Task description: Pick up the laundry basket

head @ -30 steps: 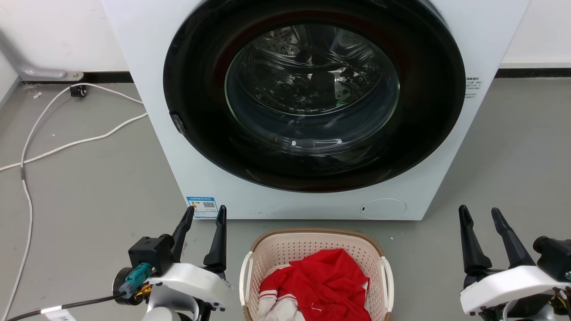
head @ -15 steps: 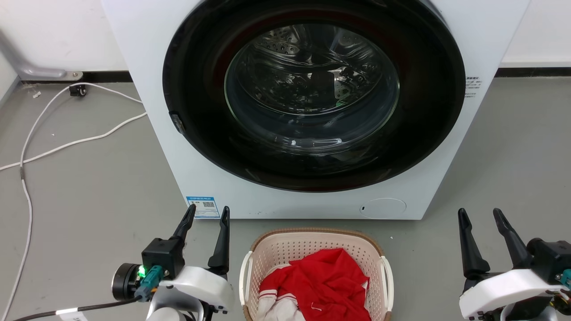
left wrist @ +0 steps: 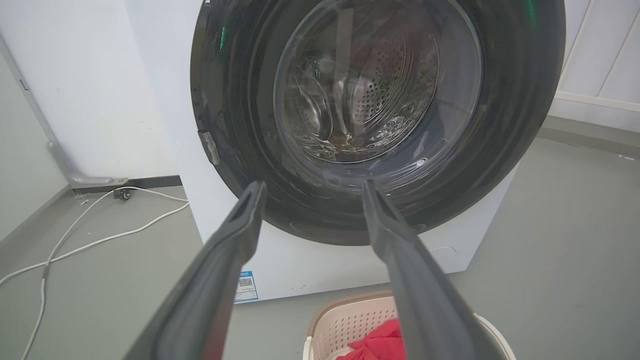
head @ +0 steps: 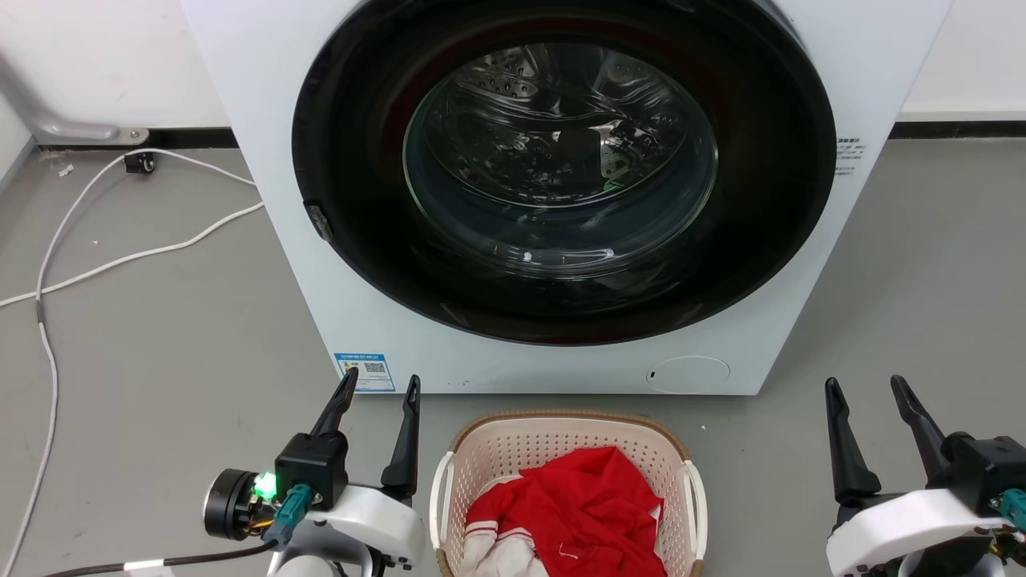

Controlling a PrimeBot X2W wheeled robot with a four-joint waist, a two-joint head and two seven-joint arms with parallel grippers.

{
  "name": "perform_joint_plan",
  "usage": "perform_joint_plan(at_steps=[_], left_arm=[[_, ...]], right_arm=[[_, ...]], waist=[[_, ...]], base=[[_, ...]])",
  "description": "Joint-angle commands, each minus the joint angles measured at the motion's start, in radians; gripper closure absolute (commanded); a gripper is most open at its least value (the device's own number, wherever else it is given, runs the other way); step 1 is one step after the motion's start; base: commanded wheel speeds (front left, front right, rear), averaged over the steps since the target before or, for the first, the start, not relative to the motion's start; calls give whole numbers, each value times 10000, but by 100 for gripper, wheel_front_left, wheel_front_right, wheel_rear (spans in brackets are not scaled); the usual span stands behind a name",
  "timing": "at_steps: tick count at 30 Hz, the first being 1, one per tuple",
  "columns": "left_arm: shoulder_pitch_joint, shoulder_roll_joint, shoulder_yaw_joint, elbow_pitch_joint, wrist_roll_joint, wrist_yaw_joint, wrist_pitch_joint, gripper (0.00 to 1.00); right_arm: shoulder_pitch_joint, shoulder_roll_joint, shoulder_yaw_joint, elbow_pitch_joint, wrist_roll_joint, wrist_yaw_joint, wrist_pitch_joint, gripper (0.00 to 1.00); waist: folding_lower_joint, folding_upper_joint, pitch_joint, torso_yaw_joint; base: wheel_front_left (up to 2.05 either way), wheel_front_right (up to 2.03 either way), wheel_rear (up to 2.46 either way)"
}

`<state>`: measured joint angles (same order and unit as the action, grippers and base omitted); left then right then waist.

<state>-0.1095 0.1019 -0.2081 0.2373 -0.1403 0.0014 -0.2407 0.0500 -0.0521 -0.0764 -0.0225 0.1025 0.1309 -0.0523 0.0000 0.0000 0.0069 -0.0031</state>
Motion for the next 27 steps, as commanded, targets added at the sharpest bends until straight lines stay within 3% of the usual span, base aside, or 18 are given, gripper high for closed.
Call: perform_joint_plan(at_steps=[1,12,27], left_arm=[[-132,15,4,12,166,55,-63,0],[-55,-83,62,109,713,55,-259,0],[4,-252,254,230,565,-86,-258,0]], right_arm=[[129,26,-8,-55,-152,-3,-39,0],[208,31,-68,17,-373,-3,-204,0],[56,31,-138,293,55,-5,-300,0]], waist=[[0,0,-5,-1],[0,0,-35,11],[0,0,-21,24]], base=[[0,0,0],[0,0,0],[0,0,0]])
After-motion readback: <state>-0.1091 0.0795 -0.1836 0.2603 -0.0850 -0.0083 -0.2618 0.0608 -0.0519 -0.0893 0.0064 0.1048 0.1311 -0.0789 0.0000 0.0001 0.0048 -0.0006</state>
